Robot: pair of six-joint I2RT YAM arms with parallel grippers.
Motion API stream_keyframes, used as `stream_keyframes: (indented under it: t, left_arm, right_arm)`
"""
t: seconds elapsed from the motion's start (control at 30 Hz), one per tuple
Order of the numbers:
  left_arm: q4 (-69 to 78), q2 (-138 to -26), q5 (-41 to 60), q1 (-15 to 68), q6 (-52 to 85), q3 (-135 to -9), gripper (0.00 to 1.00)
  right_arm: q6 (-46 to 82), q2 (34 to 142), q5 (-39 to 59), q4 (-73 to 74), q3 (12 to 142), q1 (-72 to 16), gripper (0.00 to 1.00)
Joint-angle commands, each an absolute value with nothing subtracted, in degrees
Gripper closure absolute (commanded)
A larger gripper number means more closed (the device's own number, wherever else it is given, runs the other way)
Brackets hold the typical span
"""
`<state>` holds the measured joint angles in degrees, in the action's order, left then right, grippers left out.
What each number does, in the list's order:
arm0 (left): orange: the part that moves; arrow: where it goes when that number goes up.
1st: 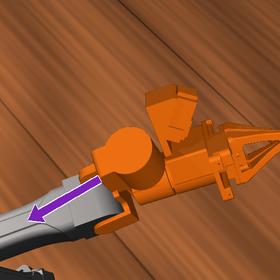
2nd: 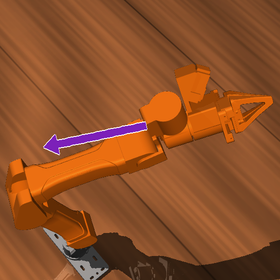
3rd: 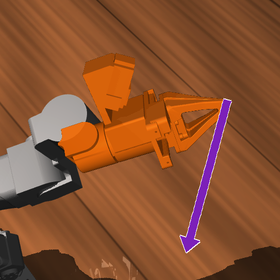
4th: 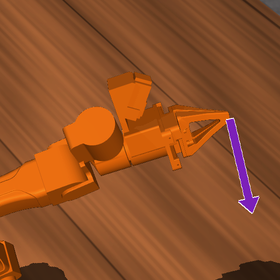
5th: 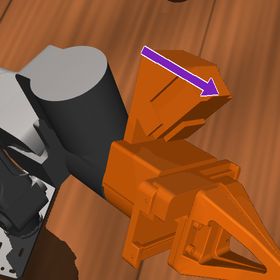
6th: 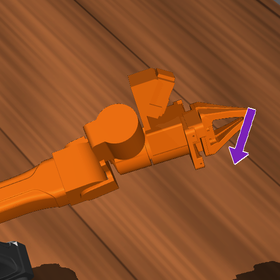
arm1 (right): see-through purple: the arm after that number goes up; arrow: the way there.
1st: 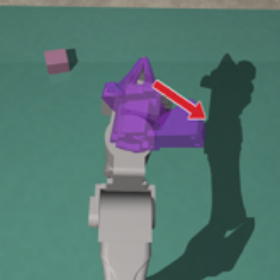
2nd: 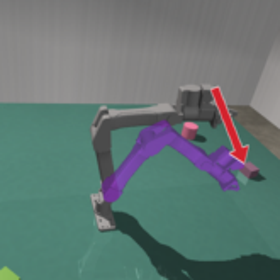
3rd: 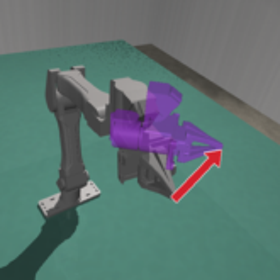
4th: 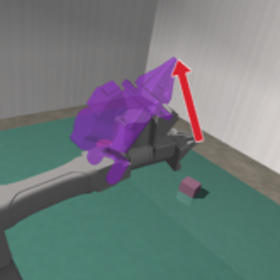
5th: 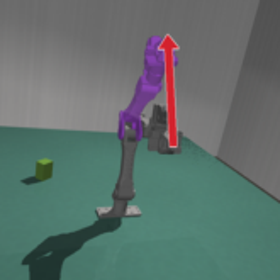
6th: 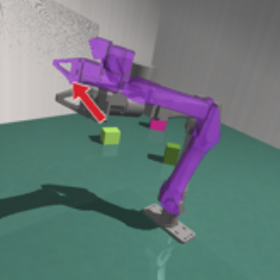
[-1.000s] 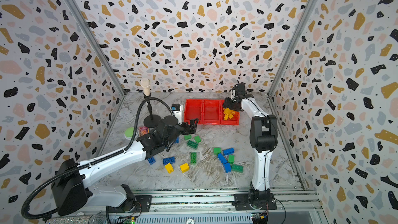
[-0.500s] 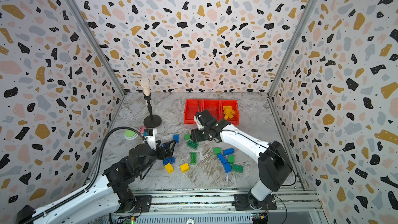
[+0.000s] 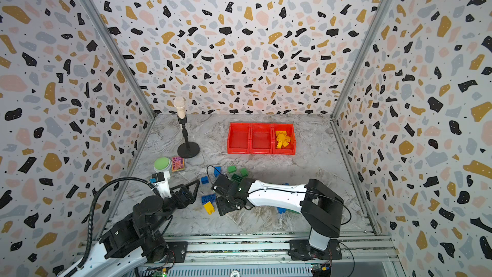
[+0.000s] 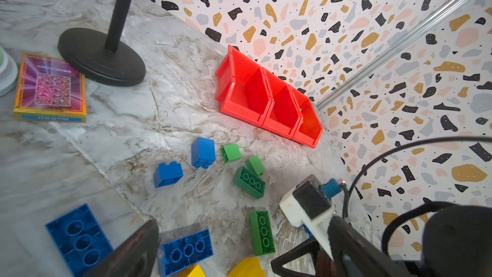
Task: Sort the legos into containers by color
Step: 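Move the right gripper to another yellow brick and grasp it, then carry the yellow brick with the right gripper and drop it into the bin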
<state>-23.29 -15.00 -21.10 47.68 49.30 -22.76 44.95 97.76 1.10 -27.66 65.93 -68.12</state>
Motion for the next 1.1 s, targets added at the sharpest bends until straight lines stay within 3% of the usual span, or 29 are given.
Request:
stream_keyframes:
  t: [0.0, 0.27, 0.6, 0.87, 1.07]
  left_arm:
    - [-26.8, -13.4, -22.8, 47.9, 50.3, -23.3, 0.0]
    - [-27.2, -11.4, -23.0, 47.8, 52.9, -22.5, 0.0]
    - [-26.9, -11.5, -23.9, 47.9, 53.0, -22.2, 0.0]
    - [-23.7, -14.9, -24.1, 47.9, 51.6, -22.1, 0.0]
    - [-17.7, -21.6, -22.2, 47.9, 48.6, -21.7, 0.0]
  right_arm:
    - [47.4, 97.9, -3.1, -30.2, 67.0, -68.5, 0.34]
    - [46.6, 100.4, -3.4, -29.1, 66.9, -68.5, 0.36]
    - [45.0, 104.3, -1.7, -28.6, 68.6, -68.5, 0.45]
    - [42.9, 104.6, -1.0, -29.5, 70.3, -67.8, 0.67]
    - [40.1, 100.9, -1.5, -30.8, 71.5, -64.2, 0.71]
